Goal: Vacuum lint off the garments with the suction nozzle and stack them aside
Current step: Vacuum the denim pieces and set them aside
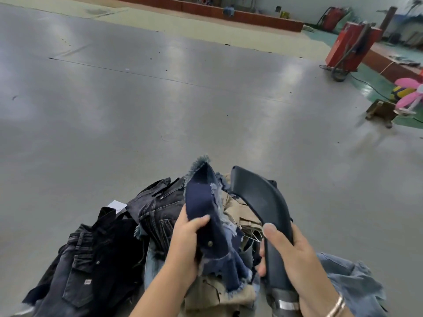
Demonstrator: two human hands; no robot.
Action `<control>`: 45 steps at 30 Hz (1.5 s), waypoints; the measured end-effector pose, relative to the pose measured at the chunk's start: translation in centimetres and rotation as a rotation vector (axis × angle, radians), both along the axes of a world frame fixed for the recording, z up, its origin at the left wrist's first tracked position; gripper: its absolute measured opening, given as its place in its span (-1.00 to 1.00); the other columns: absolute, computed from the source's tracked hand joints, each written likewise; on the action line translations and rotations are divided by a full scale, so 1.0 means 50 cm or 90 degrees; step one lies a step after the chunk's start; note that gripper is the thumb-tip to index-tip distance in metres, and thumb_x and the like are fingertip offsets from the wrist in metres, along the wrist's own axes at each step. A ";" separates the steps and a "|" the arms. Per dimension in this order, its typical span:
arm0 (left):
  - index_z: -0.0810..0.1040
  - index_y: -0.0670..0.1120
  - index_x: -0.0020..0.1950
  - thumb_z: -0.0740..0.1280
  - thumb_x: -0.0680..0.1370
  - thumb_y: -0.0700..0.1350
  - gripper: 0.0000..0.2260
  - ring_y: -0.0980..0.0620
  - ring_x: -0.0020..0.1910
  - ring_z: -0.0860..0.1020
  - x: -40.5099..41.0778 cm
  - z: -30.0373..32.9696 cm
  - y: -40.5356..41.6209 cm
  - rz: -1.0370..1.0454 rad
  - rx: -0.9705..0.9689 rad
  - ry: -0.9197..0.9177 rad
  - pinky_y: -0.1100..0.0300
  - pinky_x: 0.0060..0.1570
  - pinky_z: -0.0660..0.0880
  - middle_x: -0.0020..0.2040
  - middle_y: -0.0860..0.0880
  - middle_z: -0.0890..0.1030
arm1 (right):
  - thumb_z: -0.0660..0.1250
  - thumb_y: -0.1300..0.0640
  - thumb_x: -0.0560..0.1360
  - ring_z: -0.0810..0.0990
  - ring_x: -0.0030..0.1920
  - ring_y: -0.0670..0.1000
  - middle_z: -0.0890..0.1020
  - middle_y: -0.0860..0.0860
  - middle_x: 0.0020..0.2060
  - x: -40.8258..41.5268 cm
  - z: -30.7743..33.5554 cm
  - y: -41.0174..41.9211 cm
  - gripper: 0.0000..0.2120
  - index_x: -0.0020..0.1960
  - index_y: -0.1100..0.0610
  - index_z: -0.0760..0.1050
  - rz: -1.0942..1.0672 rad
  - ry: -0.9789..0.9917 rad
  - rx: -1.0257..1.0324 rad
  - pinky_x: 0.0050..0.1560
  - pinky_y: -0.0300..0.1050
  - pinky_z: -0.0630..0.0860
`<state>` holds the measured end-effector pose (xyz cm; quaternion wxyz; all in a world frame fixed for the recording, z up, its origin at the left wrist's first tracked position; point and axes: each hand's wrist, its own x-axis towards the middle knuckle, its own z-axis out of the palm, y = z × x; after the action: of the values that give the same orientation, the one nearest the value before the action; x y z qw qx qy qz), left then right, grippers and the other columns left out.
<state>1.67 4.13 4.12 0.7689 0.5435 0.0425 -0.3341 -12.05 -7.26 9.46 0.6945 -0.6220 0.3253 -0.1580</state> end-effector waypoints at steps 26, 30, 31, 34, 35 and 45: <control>0.55 -0.07 -0.15 0.24 0.61 -0.10 -0.82 0.09 -0.29 0.58 0.028 -0.037 -0.019 0.053 -0.031 0.003 0.17 -0.19 0.52 -0.26 -0.01 0.64 | 0.54 0.01 0.34 0.59 -0.45 0.05 0.66 0.10 -0.37 -0.038 -0.033 0.070 -0.65 0.07 -0.10 0.51 0.057 0.106 0.067 -0.42 -0.22 0.51; 0.59 -0.07 -0.13 0.23 0.61 -0.14 -0.81 0.15 -0.30 0.63 0.019 -0.034 -0.028 0.050 -0.065 -0.030 0.30 -0.30 0.57 -0.24 0.01 0.68 | 0.35 0.08 0.47 0.49 -0.53 0.14 0.54 0.16 -0.44 -0.039 -0.029 0.046 -0.75 0.12 0.08 0.45 0.065 0.060 0.073 -0.50 -0.11 0.47; 0.59 -0.07 -0.12 0.22 0.61 -0.14 -0.81 0.14 -0.30 0.64 0.021 -0.033 -0.026 0.054 -0.064 -0.032 0.30 -0.31 0.57 -0.23 0.01 0.69 | 0.37 0.06 0.44 0.49 -0.53 0.14 0.54 0.16 -0.44 -0.041 -0.028 0.046 -0.72 0.12 0.08 0.46 0.060 0.053 0.079 -0.50 -0.12 0.47; 0.57 -0.06 -0.08 0.21 0.62 -0.10 -0.83 0.13 -0.30 0.63 0.026 -0.033 -0.024 0.080 -0.052 -0.035 0.21 -0.25 0.56 -0.23 0.01 0.68 | 0.50 0.00 0.26 0.54 -0.48 0.12 0.60 0.16 -0.42 -0.050 -0.025 0.061 -0.65 0.03 -0.08 0.57 0.032 0.076 0.098 -0.45 -0.15 0.49; 0.56 -0.05 -0.08 0.21 0.63 -0.08 -0.83 0.15 -0.31 0.63 0.026 -0.032 -0.022 0.086 -0.051 -0.036 0.19 -0.22 0.54 -0.23 0.03 0.68 | 0.57 -0.01 0.25 0.59 -0.43 0.06 0.64 0.11 -0.39 -0.059 -0.031 0.070 -0.67 -0.02 -0.16 0.60 0.045 0.077 0.072 -0.41 -0.20 0.51; 0.59 -0.07 0.00 0.24 0.60 -0.07 -0.85 0.11 -0.21 0.66 0.016 -0.031 -0.022 0.058 -0.059 0.005 0.23 -0.23 0.56 -0.15 0.02 0.70 | 0.35 0.02 0.49 0.54 -0.49 0.13 0.58 0.06 -0.43 0.001 -0.012 0.026 -0.81 0.06 0.04 0.46 0.029 0.083 -0.020 -0.43 -0.07 0.55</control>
<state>2.50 3.03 2.55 0.8074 0.5037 0.0550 -0.3022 -12.00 -5.94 8.88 0.6652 -0.6492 0.3532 -0.1062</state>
